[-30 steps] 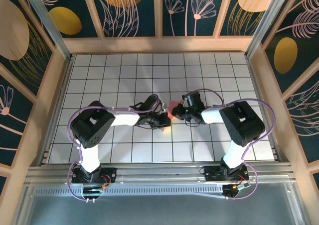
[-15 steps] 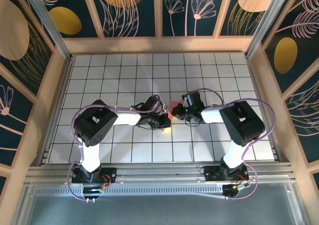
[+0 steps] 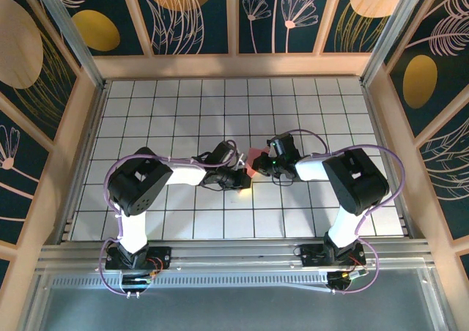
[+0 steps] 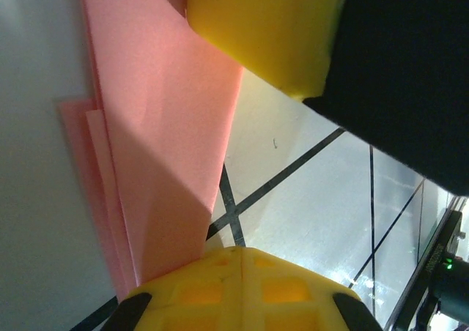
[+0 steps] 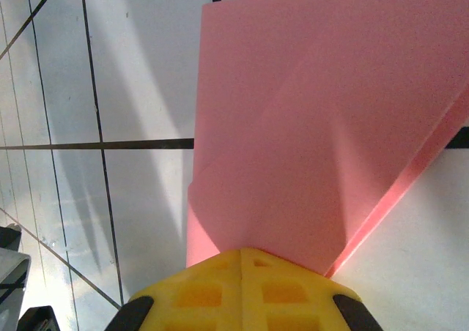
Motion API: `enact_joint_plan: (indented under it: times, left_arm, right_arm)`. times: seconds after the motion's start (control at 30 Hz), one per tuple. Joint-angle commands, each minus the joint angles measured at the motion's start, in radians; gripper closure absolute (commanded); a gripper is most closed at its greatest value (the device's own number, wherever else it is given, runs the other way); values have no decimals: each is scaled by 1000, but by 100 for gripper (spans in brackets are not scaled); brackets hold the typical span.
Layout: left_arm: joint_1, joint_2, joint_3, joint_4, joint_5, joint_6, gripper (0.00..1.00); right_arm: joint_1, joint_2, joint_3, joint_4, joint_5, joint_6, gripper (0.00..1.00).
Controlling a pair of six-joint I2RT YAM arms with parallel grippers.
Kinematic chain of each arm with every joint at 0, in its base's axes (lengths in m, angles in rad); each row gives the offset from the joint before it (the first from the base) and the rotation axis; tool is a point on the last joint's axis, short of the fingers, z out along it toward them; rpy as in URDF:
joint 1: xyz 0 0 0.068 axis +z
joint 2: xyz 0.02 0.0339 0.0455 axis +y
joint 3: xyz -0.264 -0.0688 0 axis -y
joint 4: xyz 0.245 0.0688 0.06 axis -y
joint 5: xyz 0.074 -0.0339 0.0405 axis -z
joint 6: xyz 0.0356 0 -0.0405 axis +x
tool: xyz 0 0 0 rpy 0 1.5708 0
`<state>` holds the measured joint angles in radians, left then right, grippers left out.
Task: Fold a paper plane with a square sheet of paper (fold left side to right side)
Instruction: Fold the wing for the fifth time at the center of the table.
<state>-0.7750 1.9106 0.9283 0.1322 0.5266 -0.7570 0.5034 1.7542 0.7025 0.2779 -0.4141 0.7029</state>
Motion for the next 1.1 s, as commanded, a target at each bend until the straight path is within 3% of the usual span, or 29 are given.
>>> enact_joint_plan:
  times: [0.0, 1.07]
  left_arm:
    - [4, 3, -58, -147, -18, 62, 100]
    - [4, -77, -164, -206, -88, 163, 100]
  right_arm:
    - [-1, 67, -28, -180, 58, -38, 100]
    - [-12, 74, -26, -200, 60, -48, 100]
